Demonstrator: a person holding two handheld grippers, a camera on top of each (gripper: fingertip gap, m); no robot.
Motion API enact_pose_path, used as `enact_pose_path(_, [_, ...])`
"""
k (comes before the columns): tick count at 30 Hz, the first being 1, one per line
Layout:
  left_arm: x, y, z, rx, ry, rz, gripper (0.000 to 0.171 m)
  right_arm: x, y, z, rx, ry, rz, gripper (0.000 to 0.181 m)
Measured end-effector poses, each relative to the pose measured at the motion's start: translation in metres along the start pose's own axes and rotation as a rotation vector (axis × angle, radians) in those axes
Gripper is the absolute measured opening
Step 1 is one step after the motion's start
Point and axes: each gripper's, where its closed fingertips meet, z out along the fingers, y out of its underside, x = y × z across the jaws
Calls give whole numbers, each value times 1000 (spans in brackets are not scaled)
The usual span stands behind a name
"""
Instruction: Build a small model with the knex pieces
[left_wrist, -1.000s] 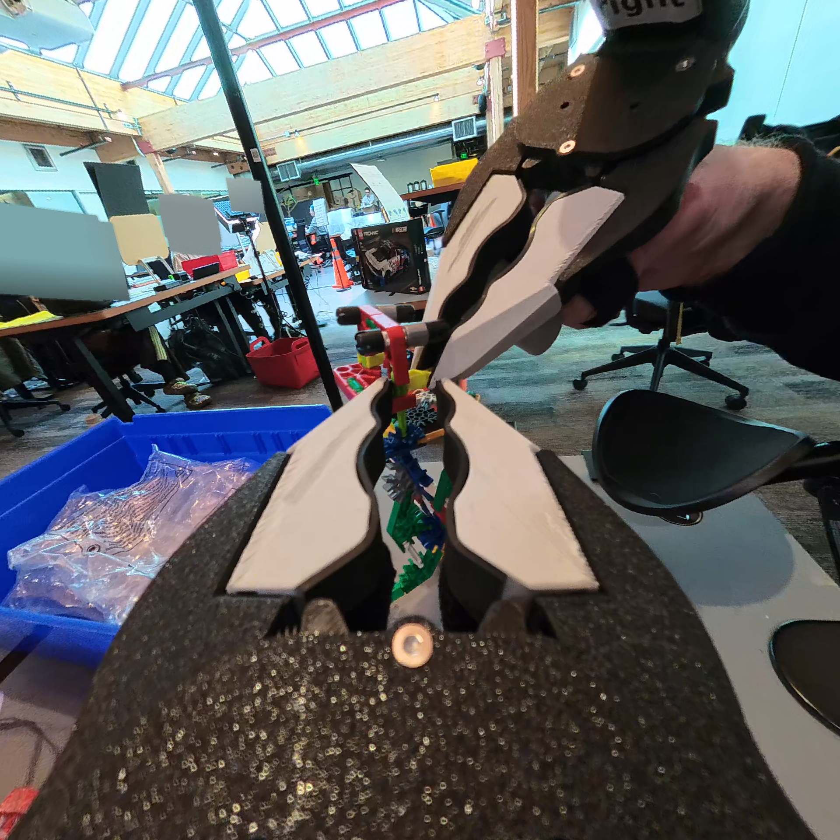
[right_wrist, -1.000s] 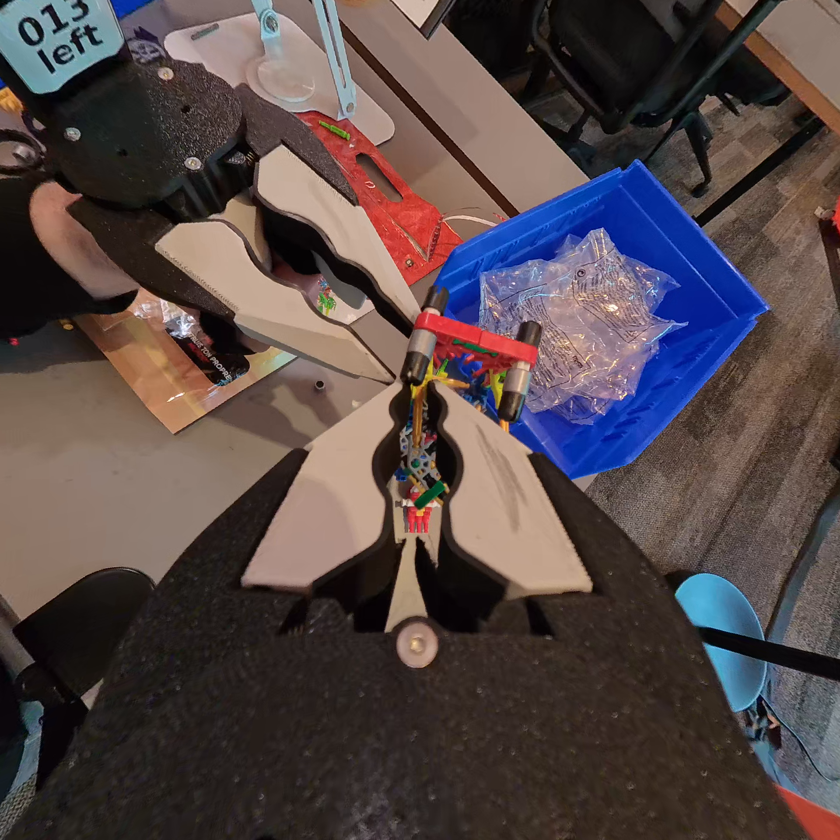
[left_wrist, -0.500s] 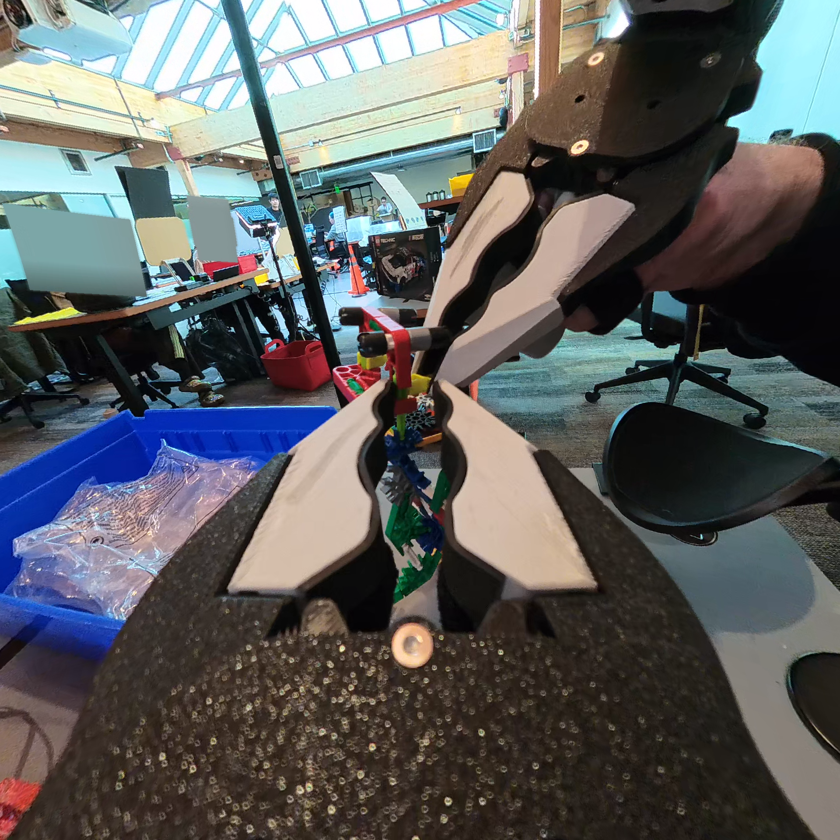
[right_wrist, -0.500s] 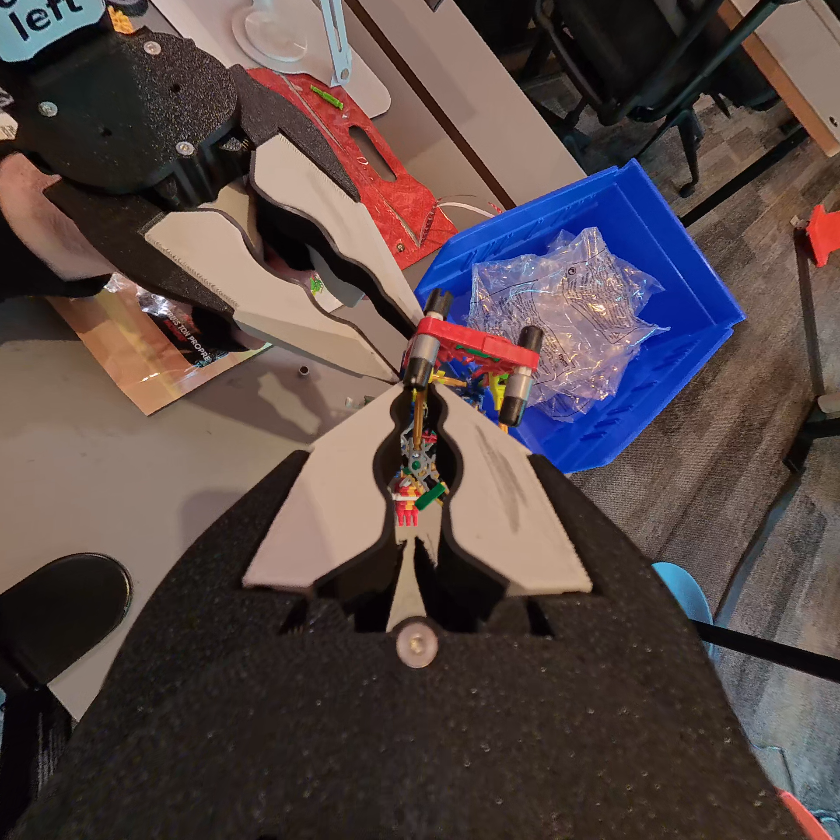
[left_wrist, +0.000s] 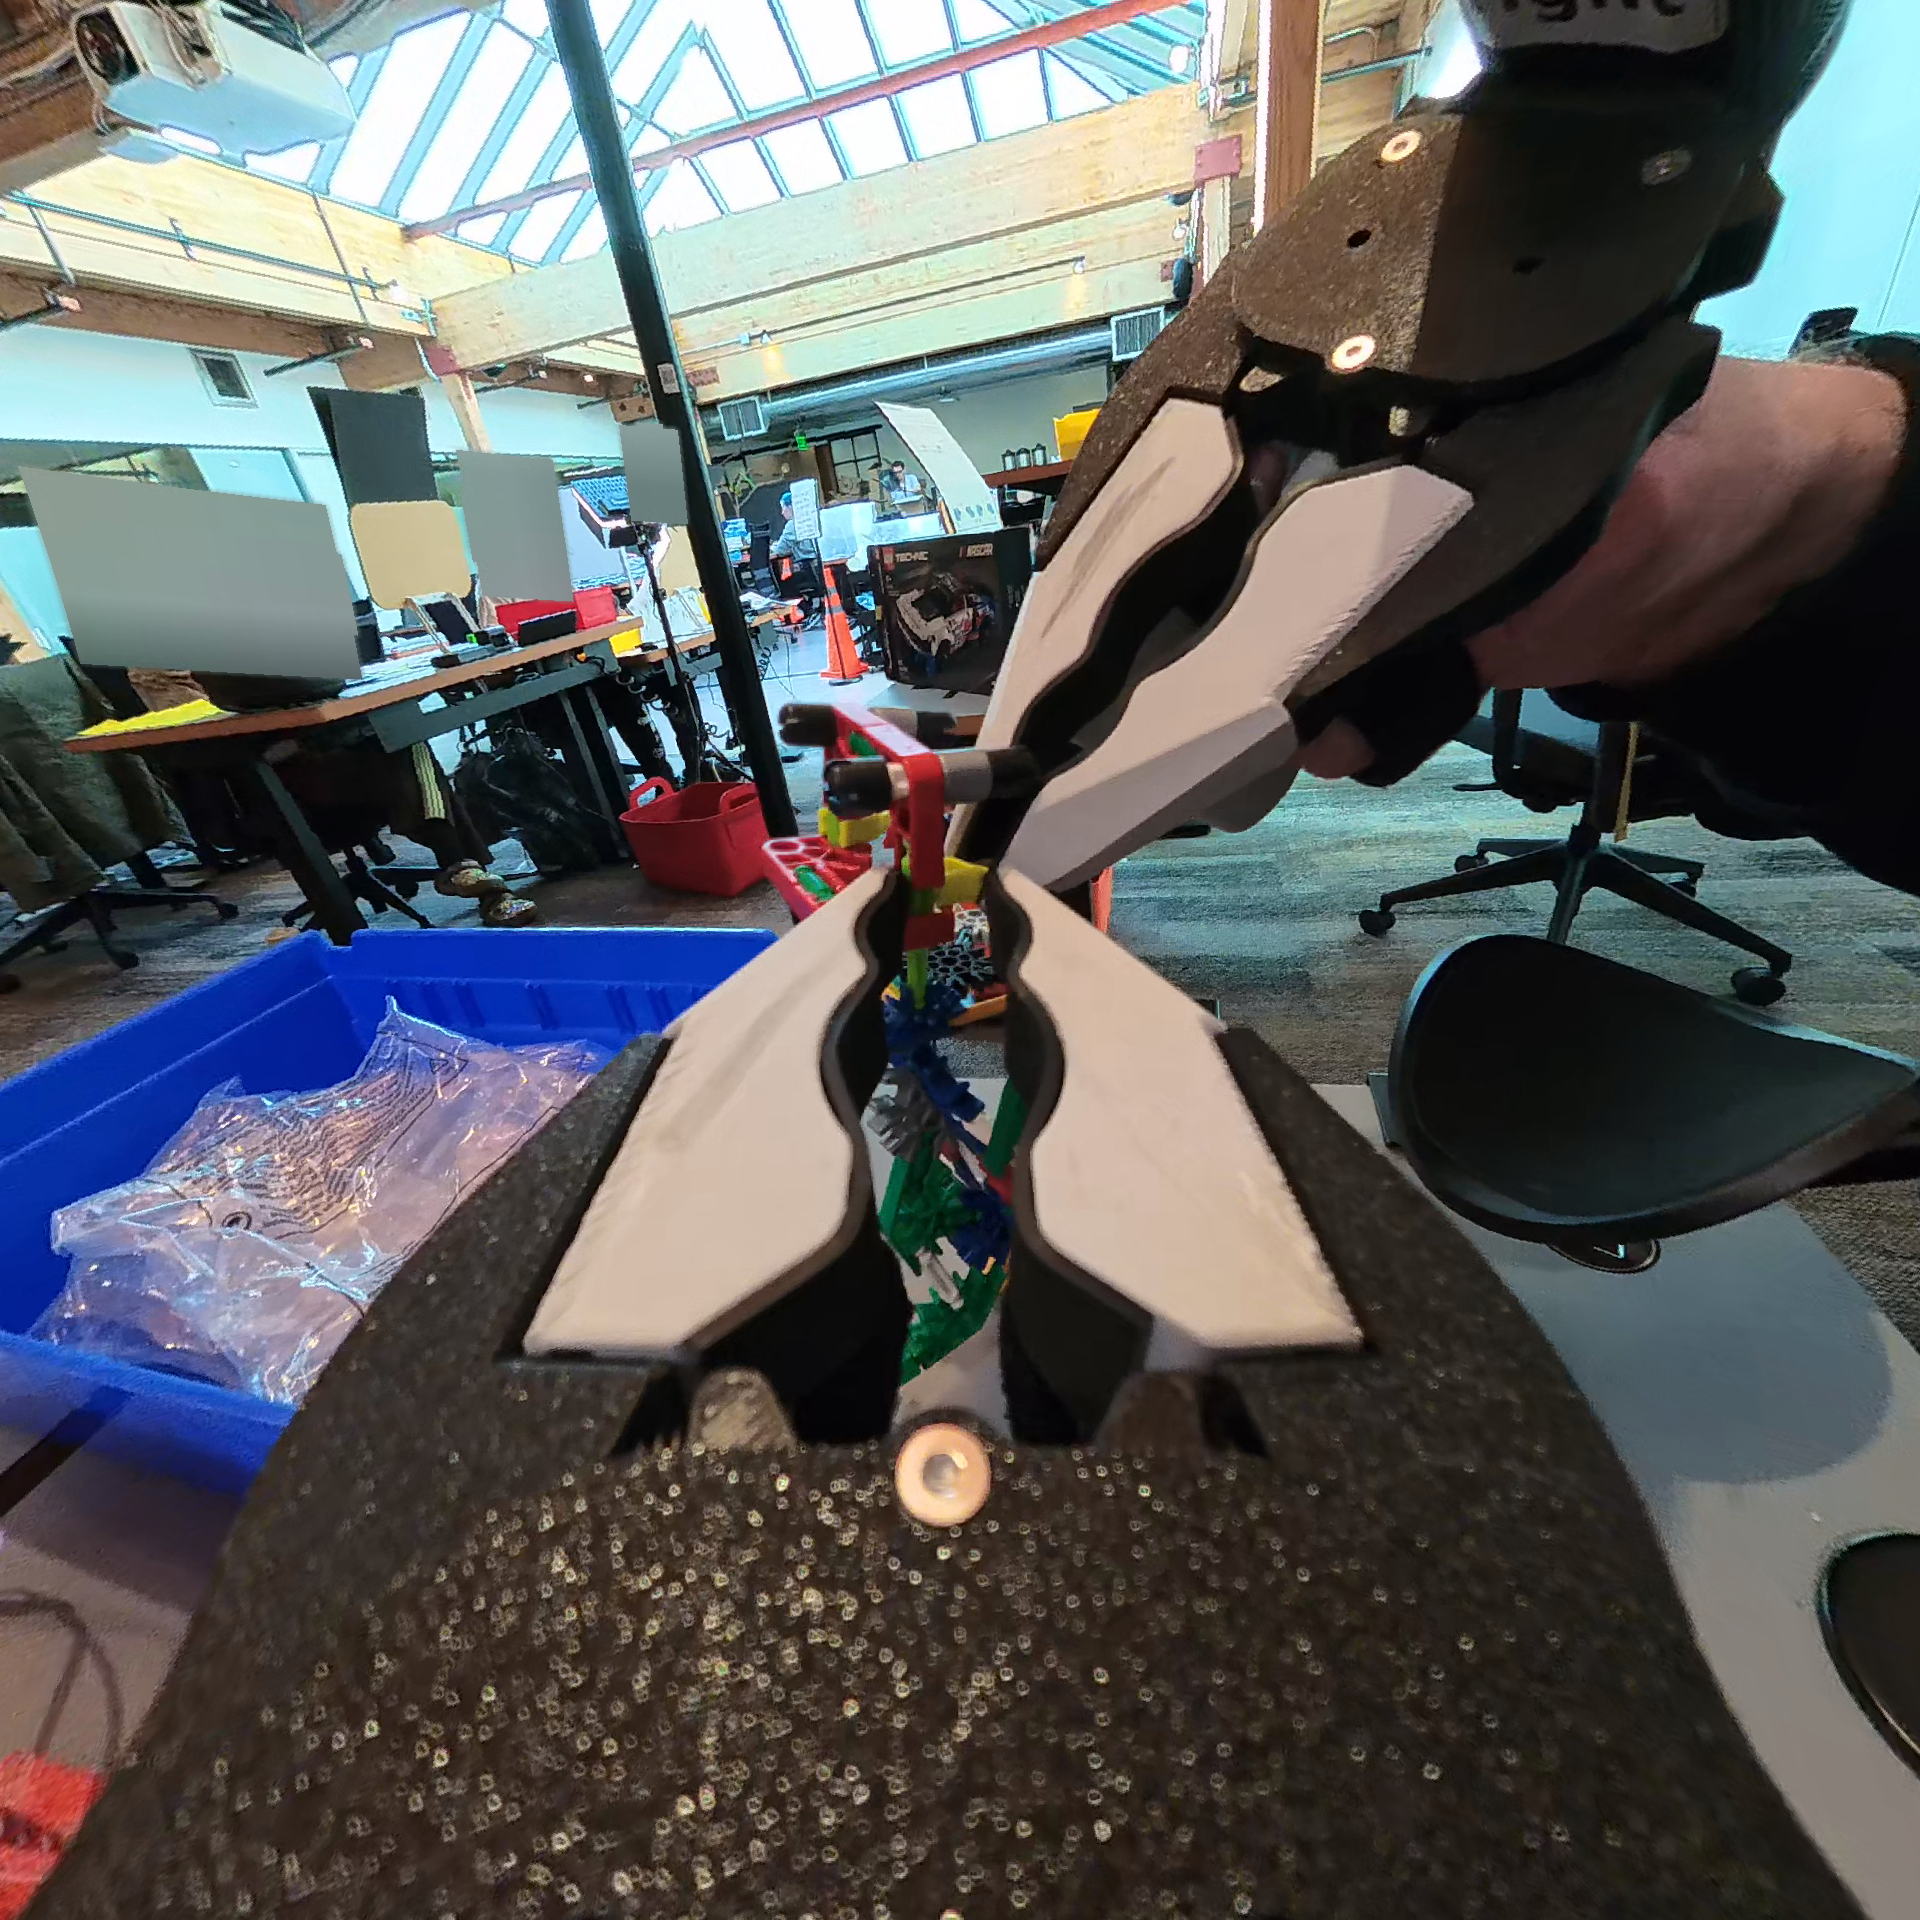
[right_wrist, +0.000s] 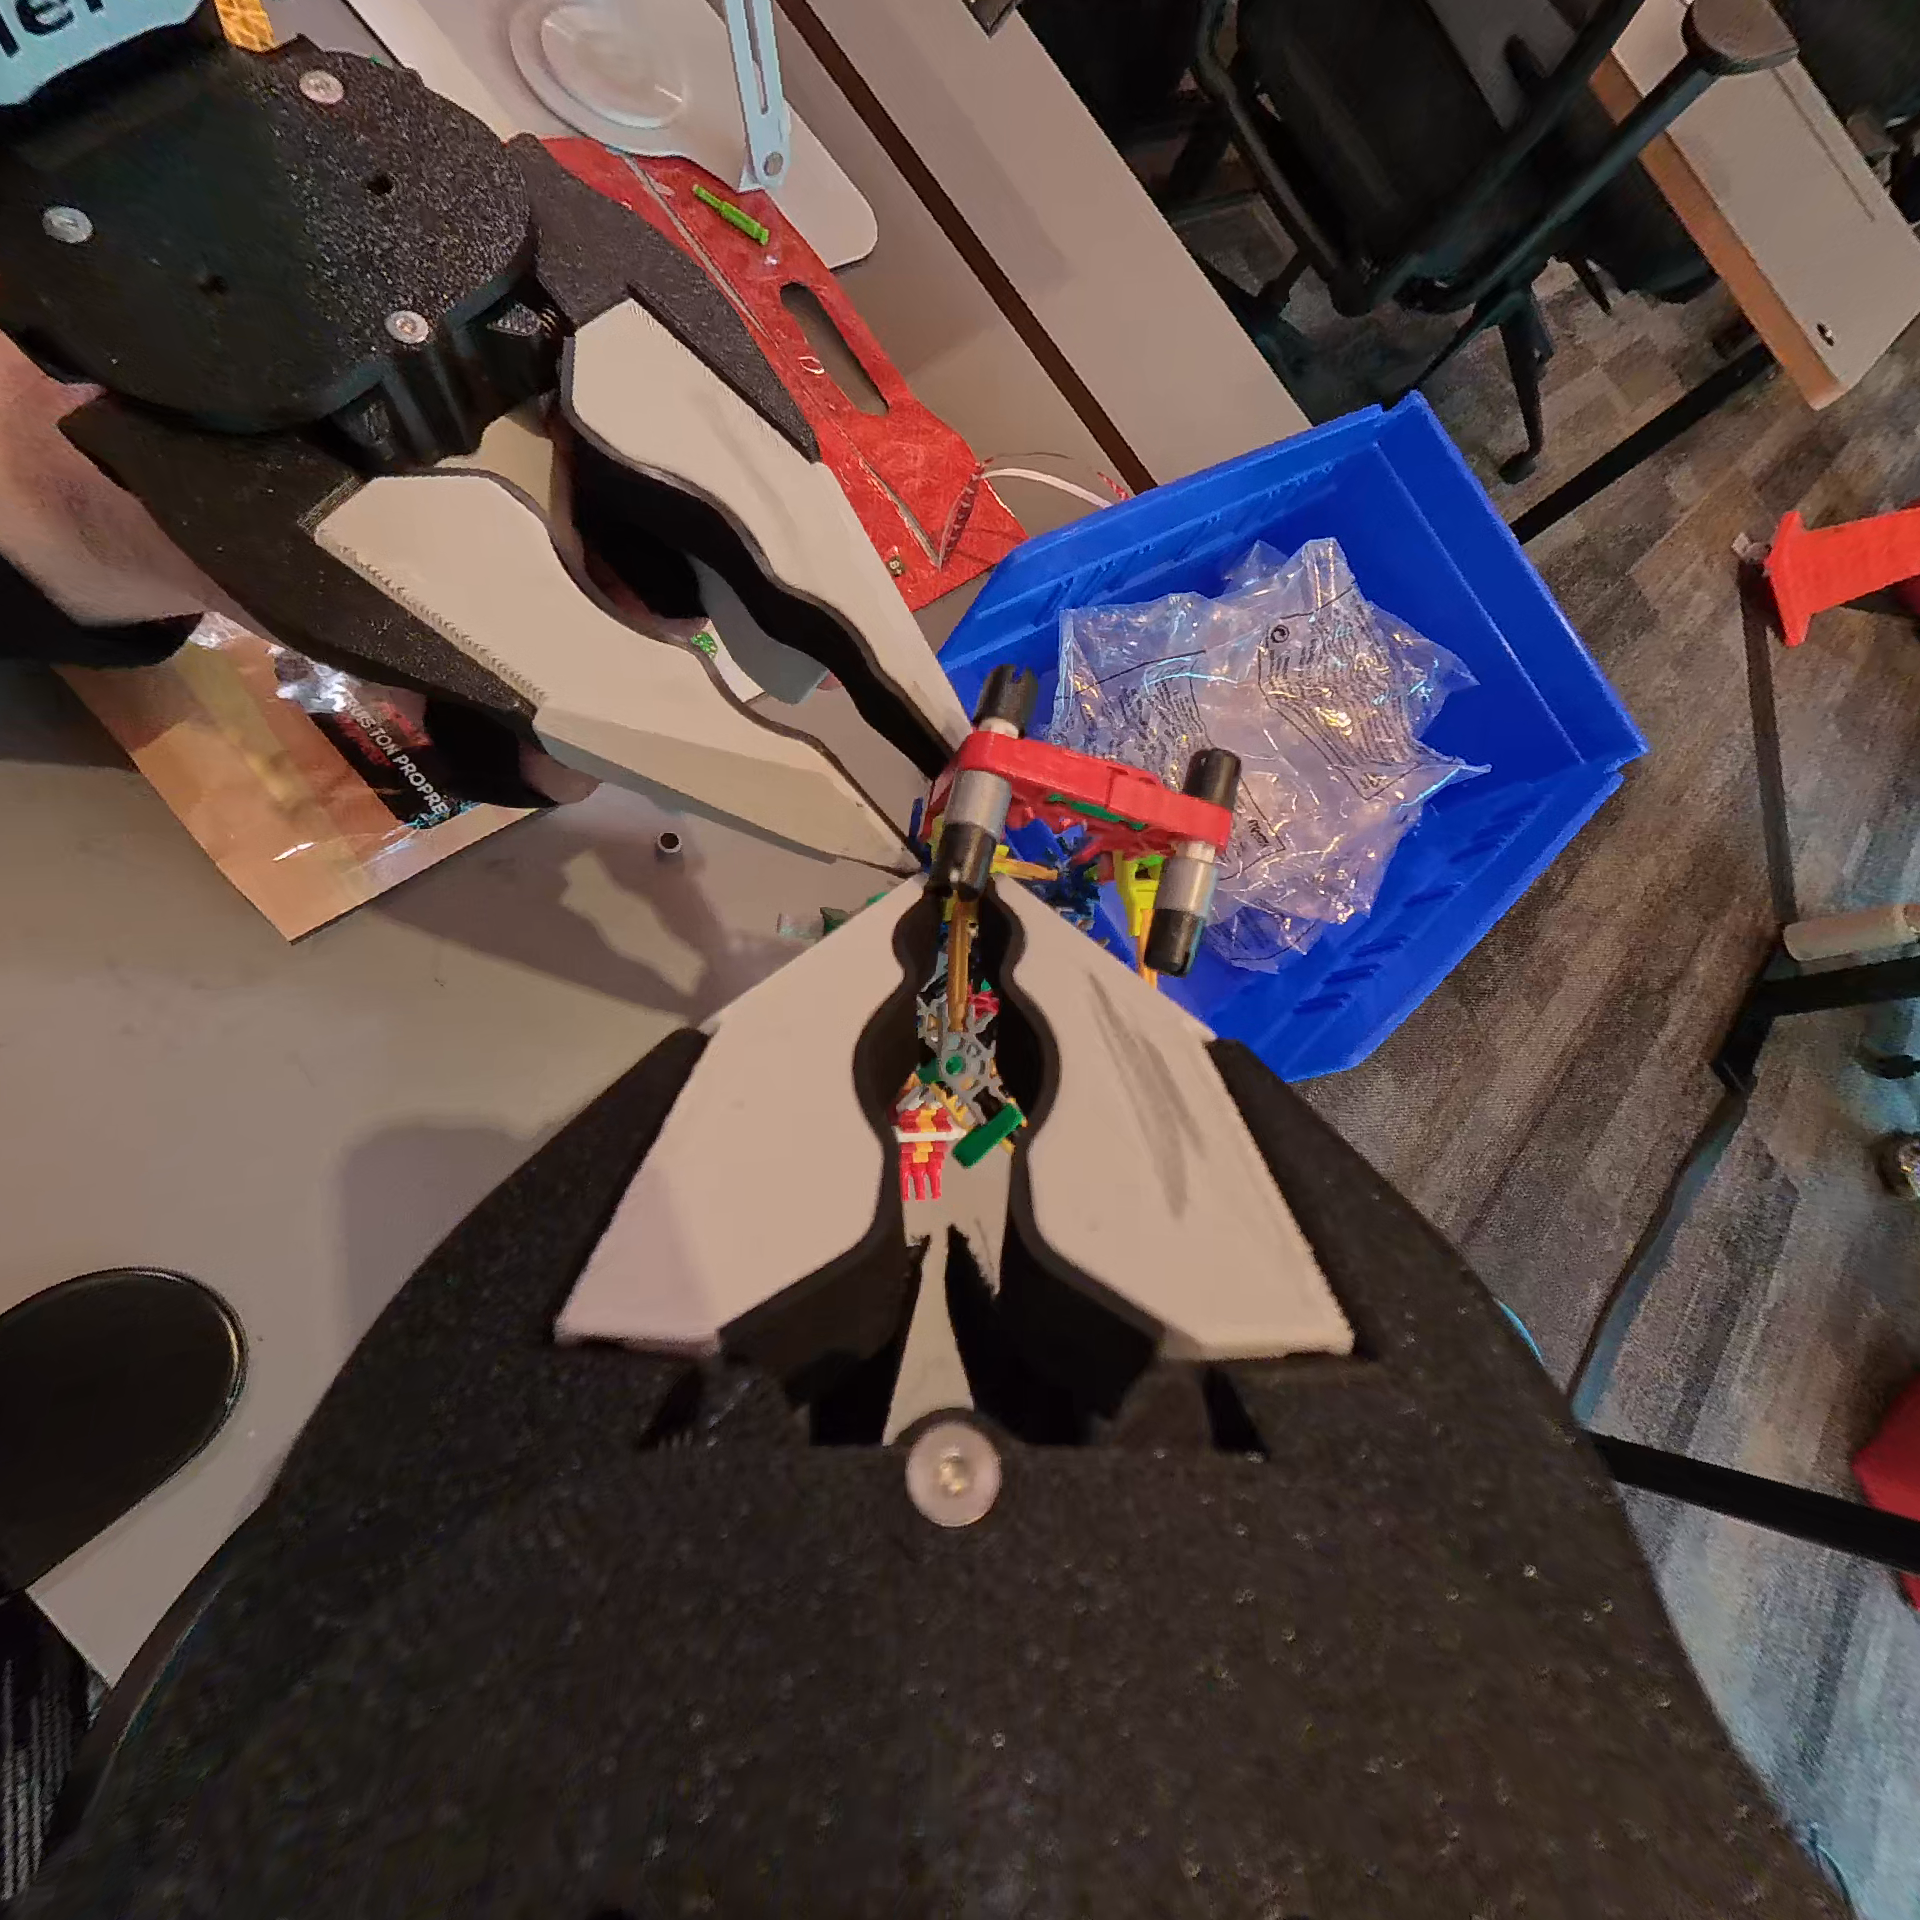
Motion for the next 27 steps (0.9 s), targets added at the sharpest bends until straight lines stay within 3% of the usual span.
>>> enact_pose_path(11, [-2,2,-1,-62,-38,84,12,-1,2,2,2,-10,30,2])
enact_pose_path(27, [-2,0,0,-43,-74,83,11,-1,0,2,28,-79,71,1])
